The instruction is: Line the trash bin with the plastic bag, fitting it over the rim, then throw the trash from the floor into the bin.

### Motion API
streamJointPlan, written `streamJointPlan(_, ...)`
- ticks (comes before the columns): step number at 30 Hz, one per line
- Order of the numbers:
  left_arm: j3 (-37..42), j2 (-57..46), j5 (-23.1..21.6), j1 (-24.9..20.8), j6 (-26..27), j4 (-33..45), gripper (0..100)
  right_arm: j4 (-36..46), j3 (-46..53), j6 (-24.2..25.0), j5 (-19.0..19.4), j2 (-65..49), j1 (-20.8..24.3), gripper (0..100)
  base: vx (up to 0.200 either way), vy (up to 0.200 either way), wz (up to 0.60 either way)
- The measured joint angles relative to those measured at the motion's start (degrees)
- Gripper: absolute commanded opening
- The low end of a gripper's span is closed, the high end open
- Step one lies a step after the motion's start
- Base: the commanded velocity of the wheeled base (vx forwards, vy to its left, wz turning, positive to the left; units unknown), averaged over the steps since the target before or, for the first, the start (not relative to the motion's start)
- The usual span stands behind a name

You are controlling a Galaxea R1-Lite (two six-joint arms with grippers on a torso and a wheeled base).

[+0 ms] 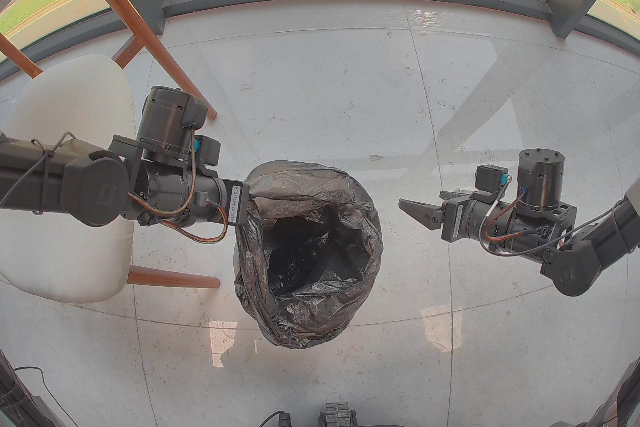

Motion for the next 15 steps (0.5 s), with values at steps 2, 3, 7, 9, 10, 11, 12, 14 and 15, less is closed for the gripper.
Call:
streamJointPlan(2, 0.0, 0.6, 0.0, 0.5, 1.3, 0.0, 0, -0.1, 0.7, 0.0, 0.0, -0.8, 0.0, 100, 0.000, 0.000, 0.00)
streamJointPlan(3, 0.0, 0.9, 0.0, 0.7, 1.8, -0.1, 0, -0.1, 0.9, 0.0, -0.1, -1.1, 0.0, 100, 0.000, 0.000, 0.00)
streamJointPlan(7, -0.7, 2.3, 0.3, 1.2, 2.4, -0.2, 0, -0.2, 1.5, 0.0, -0.2, -1.9, 0.0, 100, 0.000, 0.000, 0.00)
streamJointPlan(9, -1.4, 3.0, 1.2, 1.3, 2.5, -0.2, 0, -0.2, 1.6, 0.0, -0.3, -2.2, 0.0, 100, 0.000, 0.000, 0.00)
streamJointPlan(10, -1.8, 3.3, 1.8, 1.3, 2.5, -0.2, 0, -0.2, 1.7, 0.0, -0.3, -2.3, -0.1, 100, 0.000, 0.000, 0.00)
streamJointPlan(11, -2.2, 3.6, 2.4, 1.3, 2.5, -0.2, 0, -0.3, 1.7, 0.0, -0.3, -2.4, -0.1, 100, 0.000, 0.000, 0.00)
streamJointPlan(12, -2.7, 3.9, 3.0, 1.3, 2.5, -0.2, 0, -0.3, 1.8, 0.0, -0.3, -2.5, -0.1, 100, 0.000, 0.000, 0.00)
streamJointPlan(14, -3.5, 4.6, 4.3, 1.3, 2.9, -0.2, 0, -0.3, 1.8, 0.0, -0.4, -2.6, -0.1, 100, 0.000, 0.000, 0.00)
streamJointPlan(15, -3.9, 5.0, 5.2, 1.3, 3.4, -0.2, 0, -0.3, 1.8, 0.0, -0.4, -2.6, -0.1, 100, 0.000, 0.000, 0.00)
